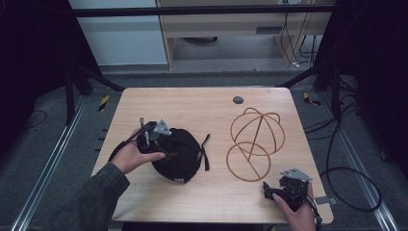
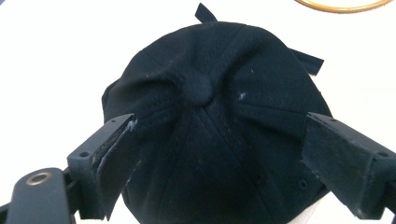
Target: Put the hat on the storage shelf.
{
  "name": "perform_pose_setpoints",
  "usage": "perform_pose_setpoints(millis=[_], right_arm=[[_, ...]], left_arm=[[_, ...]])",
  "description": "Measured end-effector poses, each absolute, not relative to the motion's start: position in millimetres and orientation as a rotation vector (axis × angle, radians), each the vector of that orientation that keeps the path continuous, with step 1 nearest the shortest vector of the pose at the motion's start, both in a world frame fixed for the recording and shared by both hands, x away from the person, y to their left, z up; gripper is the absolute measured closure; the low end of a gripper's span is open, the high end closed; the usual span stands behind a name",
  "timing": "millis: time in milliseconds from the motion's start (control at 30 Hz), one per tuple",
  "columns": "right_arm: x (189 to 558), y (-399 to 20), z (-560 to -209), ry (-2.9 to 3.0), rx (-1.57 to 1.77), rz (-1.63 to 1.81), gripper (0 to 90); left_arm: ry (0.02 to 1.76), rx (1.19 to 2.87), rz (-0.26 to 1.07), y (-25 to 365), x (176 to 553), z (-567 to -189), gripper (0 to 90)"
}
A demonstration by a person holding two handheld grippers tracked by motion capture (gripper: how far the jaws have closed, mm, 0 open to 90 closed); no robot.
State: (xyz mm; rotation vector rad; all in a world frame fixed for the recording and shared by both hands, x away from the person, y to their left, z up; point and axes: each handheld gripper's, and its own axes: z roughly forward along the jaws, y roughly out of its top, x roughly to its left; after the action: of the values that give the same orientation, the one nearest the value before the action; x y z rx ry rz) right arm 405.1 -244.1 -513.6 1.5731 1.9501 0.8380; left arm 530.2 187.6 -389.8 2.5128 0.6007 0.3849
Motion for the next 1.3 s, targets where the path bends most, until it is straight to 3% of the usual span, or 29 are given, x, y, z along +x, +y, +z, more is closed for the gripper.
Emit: perform_pose_setpoints(millis=[533,667,767,833,933,1300], right_arm=[[405,-245,-514,1.957,1.564,0.839,0.4],[405,-245,-514,1.958,1.564,0.839,0.4],[405,-245,-514,1.958,1.564,0.839,0.4],[405,-245,-514,1.958,1.564,0.839,0.4],[405,-245,-514,1.959,1.563,0.84,0.4],[405,-245,-514,1.959,1.563,0.84,0.4]], left_arm=[[0.611,2.595,0.331,168,551,-390,32.6],[0.63,2.601,0.305,168,558,-389,48.0],[0.629,2.622,0.301,166,560,-391,50.6],[0.628,2.619,0.274,165,562,-391,60.2],[0.633,2.597,0.274,166,561,-389,65.5],[0.592,2.574,0.304,173,550,-378,70.9]])
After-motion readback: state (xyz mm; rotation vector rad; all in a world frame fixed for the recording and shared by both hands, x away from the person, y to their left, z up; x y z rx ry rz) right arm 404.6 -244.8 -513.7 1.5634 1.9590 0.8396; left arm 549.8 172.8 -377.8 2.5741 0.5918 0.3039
